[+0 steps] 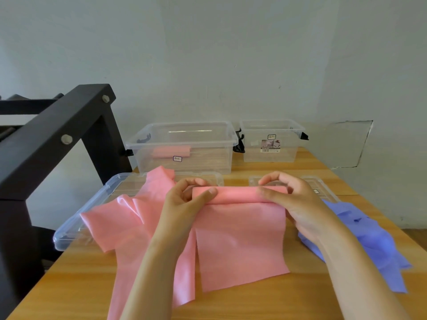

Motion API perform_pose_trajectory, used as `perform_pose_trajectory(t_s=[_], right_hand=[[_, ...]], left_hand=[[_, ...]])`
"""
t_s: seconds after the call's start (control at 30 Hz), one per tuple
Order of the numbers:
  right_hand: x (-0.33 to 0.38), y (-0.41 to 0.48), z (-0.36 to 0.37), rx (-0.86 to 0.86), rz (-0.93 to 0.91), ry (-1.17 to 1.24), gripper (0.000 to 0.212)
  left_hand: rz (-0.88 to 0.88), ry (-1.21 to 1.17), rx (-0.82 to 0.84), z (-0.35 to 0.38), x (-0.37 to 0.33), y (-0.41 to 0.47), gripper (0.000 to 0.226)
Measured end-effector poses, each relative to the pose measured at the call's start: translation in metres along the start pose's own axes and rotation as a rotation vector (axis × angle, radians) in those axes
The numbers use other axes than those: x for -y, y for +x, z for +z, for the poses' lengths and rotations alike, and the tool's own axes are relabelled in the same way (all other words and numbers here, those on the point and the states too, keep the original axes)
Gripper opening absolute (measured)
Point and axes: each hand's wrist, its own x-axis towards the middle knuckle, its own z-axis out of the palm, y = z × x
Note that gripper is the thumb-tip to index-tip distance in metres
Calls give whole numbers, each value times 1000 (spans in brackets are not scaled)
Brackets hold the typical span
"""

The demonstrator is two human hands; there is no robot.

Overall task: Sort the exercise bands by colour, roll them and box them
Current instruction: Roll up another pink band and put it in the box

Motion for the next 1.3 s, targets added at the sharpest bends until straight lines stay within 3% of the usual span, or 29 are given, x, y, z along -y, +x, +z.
perform_pose_trajectory(t_s=[0.17,0.23,0.43,0.6,0.87,1.0,1.2,1.3], right_hand=[[1,-1,4,-39,-124,-103,25],[2,-2,5,-52,-159,-148,27],[-7,1,6,-108,-139,-143,40],[-11,5,9,-190,-85,-37,21],[-7,3,13,-107,-185,-43,30],[-11,4,15,-138,-130,22,35],[-15,10,16,-306,-91,71,27],[-15,10,17,-344,-115,79,18]], left_hand=[[-84,-51,0,2,3,1,7],[-109,9,29,0,5,2,17],[-21,102,11,4,5,1,10],[39,46,-63,5,2,0,17],[-220,-121,-42,1,4,5,18],[-112,-109,-53,0,3,4,8],[-10,-39,-95,1,1,2,28],[-17,-28,-126,3,2,2,27]])
